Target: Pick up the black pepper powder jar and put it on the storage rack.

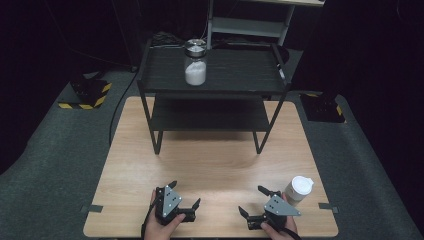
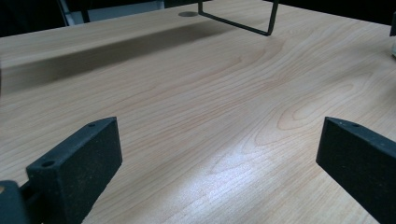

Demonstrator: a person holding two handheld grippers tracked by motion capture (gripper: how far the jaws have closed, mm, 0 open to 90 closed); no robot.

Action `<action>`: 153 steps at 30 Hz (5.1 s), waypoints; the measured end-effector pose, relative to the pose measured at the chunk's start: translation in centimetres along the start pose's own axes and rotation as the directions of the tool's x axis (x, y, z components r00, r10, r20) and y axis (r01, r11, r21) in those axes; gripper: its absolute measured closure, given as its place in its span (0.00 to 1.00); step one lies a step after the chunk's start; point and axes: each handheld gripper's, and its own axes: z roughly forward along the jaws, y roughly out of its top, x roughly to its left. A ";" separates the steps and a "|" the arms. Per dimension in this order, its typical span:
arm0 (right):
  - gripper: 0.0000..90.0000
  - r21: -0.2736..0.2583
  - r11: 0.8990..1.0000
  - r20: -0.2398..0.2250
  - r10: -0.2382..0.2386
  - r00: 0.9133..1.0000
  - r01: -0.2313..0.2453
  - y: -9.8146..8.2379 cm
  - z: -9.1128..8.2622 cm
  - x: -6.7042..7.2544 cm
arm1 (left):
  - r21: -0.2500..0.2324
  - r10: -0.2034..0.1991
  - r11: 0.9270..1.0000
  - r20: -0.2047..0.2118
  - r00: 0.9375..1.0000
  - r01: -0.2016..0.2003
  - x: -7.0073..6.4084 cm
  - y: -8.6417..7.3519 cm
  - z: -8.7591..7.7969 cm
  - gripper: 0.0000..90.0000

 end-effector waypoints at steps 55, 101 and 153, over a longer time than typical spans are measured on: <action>0.00 -0.198 0.979 0.193 -0.015 0.981 0.054 0.8 -6.4 0.7 | 0.025 0.031 0.999 0.038 0.999 -0.032 0.5 0.4 0.1 0.01; 0.10 -0.138 0.981 0.304 0.174 0.937 -0.137 -4.0 -7.8 -3.7 | 0.036 0.047 0.998 0.053 0.998 -0.049 0.6 0.8 0.7 0.00; 0.33 -0.132 0.978 0.306 0.196 0.931 -0.163 -3.0 -7.3 -3.3 | 0.059 0.044 0.997 0.055 0.998 -0.047 0.6 1.1 0.7 0.01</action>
